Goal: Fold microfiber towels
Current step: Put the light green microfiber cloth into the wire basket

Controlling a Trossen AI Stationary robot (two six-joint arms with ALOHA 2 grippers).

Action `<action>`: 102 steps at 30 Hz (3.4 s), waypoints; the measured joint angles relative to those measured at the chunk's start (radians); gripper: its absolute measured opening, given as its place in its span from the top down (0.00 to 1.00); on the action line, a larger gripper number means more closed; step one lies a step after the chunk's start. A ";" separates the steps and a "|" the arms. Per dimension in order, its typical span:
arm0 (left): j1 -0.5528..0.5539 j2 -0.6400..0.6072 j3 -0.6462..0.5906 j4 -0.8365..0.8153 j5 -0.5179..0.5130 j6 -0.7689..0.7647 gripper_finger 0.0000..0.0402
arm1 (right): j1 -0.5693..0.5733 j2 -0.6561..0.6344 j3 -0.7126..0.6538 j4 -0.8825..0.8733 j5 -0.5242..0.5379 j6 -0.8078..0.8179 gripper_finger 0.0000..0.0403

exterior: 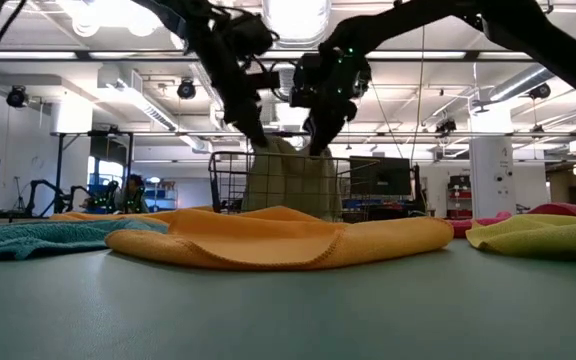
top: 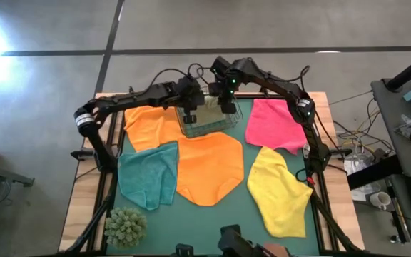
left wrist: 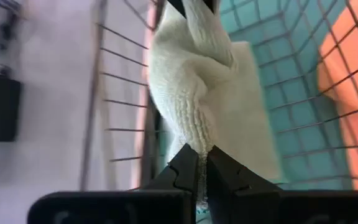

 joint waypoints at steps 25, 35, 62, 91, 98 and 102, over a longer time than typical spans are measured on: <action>0.004 -0.173 0.014 0.006 -0.070 0.063 1.00 | -0.041 -0.038 0.169 0.052 -0.052 -0.027 0.97; 0.003 -0.167 0.005 -0.066 -0.027 -0.050 1.00 | -0.026 -0.038 0.087 0.066 -0.101 -0.052 0.97; -0.062 -0.112 -0.093 -0.138 0.077 -0.229 1.00 | 0.004 -0.041 -0.034 0.013 -0.125 -0.052 0.97; -0.052 0.047 -0.127 -0.071 0.006 -0.309 1.00 | 0.005 -0.040 -0.257 0.257 -0.063 0.117 0.97; -0.045 0.041 -0.125 -0.053 0.004 -0.309 0.92 | 0.005 -0.040 -0.263 0.261 -0.063 0.091 0.94; -0.045 0.041 -0.125 -0.053 0.002 -0.308 0.82 | 0.005 -0.040 -0.263 0.289 -0.060 0.100 0.87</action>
